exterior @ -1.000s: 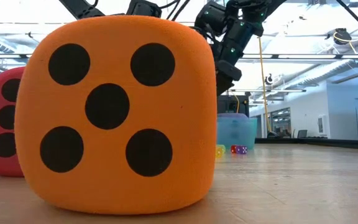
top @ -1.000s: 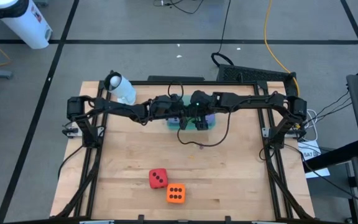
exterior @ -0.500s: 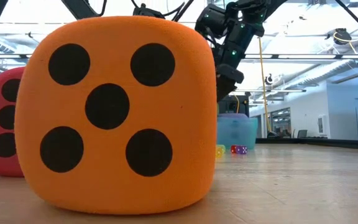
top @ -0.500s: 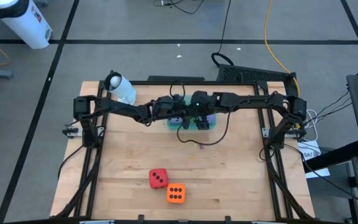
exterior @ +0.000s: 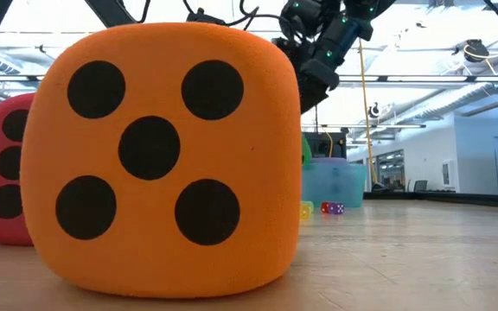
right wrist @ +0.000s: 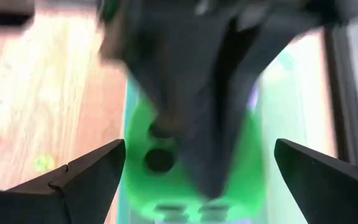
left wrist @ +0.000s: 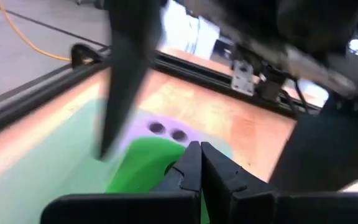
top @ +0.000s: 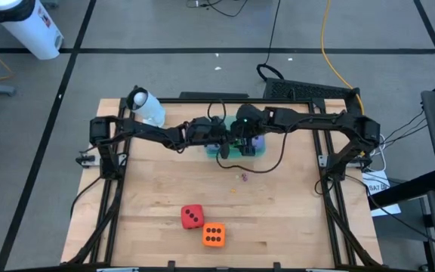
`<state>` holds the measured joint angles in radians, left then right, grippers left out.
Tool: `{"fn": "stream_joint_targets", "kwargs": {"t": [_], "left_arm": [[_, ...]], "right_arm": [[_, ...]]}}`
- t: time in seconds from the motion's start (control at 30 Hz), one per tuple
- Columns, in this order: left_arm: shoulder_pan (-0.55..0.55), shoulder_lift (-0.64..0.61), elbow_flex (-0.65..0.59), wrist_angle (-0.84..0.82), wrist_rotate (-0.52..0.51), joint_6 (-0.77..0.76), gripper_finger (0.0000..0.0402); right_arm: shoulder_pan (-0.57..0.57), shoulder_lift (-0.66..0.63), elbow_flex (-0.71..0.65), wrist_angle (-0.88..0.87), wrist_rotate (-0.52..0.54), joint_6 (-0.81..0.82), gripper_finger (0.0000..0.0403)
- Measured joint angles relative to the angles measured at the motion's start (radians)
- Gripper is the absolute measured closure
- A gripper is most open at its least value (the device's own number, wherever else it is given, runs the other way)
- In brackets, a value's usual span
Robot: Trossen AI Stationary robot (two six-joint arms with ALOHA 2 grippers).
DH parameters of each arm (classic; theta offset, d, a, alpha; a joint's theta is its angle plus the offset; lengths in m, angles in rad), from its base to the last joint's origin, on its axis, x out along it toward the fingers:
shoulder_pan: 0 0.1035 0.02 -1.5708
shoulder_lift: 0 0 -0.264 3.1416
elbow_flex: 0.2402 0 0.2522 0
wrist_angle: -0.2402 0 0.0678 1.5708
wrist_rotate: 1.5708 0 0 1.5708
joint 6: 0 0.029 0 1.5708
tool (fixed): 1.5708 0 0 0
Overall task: Pick & Place Dice
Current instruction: Put the big green dice into the green bin, then put the big red dice into the green bin
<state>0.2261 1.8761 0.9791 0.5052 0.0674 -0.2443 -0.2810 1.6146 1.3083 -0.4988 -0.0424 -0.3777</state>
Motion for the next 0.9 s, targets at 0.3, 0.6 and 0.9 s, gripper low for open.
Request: {"fn": "stream_joint_targets", "kwargs": {"t": [0.3,0.6,0.9], "left_arm": [[-0.006,0.016,-0.01,-0.062,-0.008,0.014,0.0399],[-0.029,-0.061,-0.006,-0.092,0.009,0.086,0.0397],[-0.181,-0.461,-0.001,-0.506,-0.241,0.254,0.0398]], "right_arm": [[0.009,-0.05,-0.003,0.009,0.013,0.008,0.0003],[0.009,-0.142,-0.005,-0.015,0.041,0.051,0.0003],[0.055,-0.384,-0.014,-0.026,0.04,0.174,0.002]]}}
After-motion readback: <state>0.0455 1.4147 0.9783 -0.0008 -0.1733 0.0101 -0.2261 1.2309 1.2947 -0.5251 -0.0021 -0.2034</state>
